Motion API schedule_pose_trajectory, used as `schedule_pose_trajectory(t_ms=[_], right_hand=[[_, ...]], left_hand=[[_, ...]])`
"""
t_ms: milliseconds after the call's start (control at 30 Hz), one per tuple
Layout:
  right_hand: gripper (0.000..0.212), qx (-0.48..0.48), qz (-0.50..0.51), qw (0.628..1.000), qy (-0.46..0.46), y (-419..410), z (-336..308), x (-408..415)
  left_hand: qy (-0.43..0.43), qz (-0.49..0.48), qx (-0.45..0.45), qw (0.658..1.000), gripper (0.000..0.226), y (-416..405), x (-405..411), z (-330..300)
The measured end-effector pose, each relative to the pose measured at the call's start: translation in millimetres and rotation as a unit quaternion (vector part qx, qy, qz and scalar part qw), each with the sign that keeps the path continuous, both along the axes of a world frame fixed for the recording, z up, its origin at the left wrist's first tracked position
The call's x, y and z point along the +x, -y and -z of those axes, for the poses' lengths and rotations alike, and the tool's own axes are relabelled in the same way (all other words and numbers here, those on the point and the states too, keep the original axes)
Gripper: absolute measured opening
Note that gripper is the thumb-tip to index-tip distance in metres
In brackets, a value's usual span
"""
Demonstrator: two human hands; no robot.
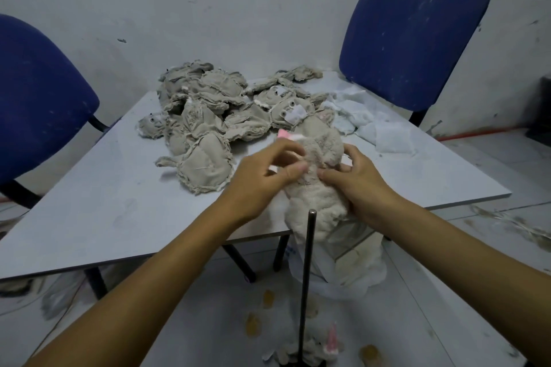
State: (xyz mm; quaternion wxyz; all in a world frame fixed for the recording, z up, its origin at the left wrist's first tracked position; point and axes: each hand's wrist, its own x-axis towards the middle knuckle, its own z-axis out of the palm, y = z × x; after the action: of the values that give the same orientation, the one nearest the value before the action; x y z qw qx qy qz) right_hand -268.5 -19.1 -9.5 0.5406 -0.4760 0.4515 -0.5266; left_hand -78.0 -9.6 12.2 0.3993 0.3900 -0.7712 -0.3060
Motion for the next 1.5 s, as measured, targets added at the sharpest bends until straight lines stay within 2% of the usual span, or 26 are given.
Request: schedule_pose_trajectory(t_ms=[67, 100, 167, 233, 300, 333, 400, 433, 567, 633, 767, 933, 1000, 1100, 1167, 1233, 1300, 1367, 1500], right_hand=[[0.060, -0.020, -0.006, 0.999, -0.024, 1.7, 3.1, -1.3], [0.062, -0.027, -0.022, 0.999, -0.024, 2.1, 1.9, -0.8], [0.066, -0.040, -0.054, 0.998, -0.006, 3.9, -0.4, -0.7], [0.067, -0.077, -0.057, 0.994, -0.051, 2.5, -0.9, -0.9], [0.059, -0.160, 0.030, 0.971, -0.177, -1.3, -0.8, -0.2], [0.054, -0.212, 0.100, 0.942, -0.239, -3.1, -1.0, 0.6], [0.046, -0.309, 0.185, 0.880, -0.310, -6.3, -2.5, 3.7], [0.043, -0.336, 0.185, 0.866, -0.321, -7.3, -3.8, 5.5], [0.037, -0.304, 0.132, 0.884, -0.329, -8.4, -11.6, 9.1], [0.030, -0.277, 0.131, 0.872, -0.383, -9.0, -12.8, 6.4], [0.016, -0.267, 0.139, 0.824, -0.480, -15.5, -11.9, 4.4], [0.012, -0.222, 0.145, 0.808, -0.526, -23.2, -16.4, 3.6], [0.010, -0.202, 0.122, 0.799, -0.553, -27.0, -16.7, 4.9], [0.012, -0.283, 0.121, 0.828, -0.469, -46.4, -20.0, 6.6], [0.011, -0.369, 0.128, 0.810, -0.437, -62.8, -24.1, 6.9], [0.010, -0.422, 0.129, 0.778, -0.448, -78.2, -25.1, 6.5], [0.009, -0.449, 0.128, 0.749, -0.469, -90.7, -22.3, 4.5], [0.009, -0.468, 0.130, 0.726, -0.488, -98.9, -19.2, 1.7], [0.008, -0.484, 0.143, 0.709, -0.493, -104.4, -21.7, -1.3]], left_hand=[[0.032, -0.110, -0.020, 0.993, 0.028, 10.0, 5.3, 4.1], [0.034, -0.131, 0.024, 0.990, 0.037, 11.8, 7.6, 5.0], [-0.053, -0.104, 0.182, 0.976, 0.045, 14.0, 8.4, 6.9], [-0.186, -0.054, 0.269, 0.944, 0.038, 12.5, 7.0, 6.5], [-0.226, -0.052, 0.253, 0.939, 0.029, 11.1, 2.4, 4.4], [-0.219, -0.067, 0.224, 0.947, 0.026, 10.1, -0.9, 3.1], [-0.210, -0.093, 0.178, 0.957, 0.026, 9.6, -7.1, 1.5], [-0.214, -0.097, 0.167, 0.958, 0.027, 9.6, -9.6, 0.2], [-0.248, -0.091, 0.155, 0.952, 0.032, 10.4, -15.4, -5.9], [-0.255, -0.079, 0.154, 0.951, 0.033, 9.5, -16.6, -3.7], [-0.257, -0.074, 0.134, 0.954, 0.032, 2.7, -17.8, 1.4], [-0.268, -0.021, 0.147, 0.952, 0.032, -6.2, -18.4, 6.5], [-0.302, 0.009, 0.184, 0.935, 0.036, -9.9, -15.1, 10.3], [-0.355, 0.065, 0.275, 0.891, 0.042, -12.1, 1.3, 15.2], [-0.344, 0.074, 0.300, 0.887, 0.039, -13.5, 15.2, 19.1], [-0.290, 0.087, 0.300, 0.905, 0.044, -18.1, 22.3, 22.1], [-0.218, 0.096, 0.295, 0.925, 0.050, -23.7, 23.7, 26.0], [-0.177, 0.100, 0.303, 0.931, 0.046, -28.0, 25.3, 24.3], [-0.130, 0.092, 0.315, 0.936, 0.033, -27.6, 37.3, 9.0]])
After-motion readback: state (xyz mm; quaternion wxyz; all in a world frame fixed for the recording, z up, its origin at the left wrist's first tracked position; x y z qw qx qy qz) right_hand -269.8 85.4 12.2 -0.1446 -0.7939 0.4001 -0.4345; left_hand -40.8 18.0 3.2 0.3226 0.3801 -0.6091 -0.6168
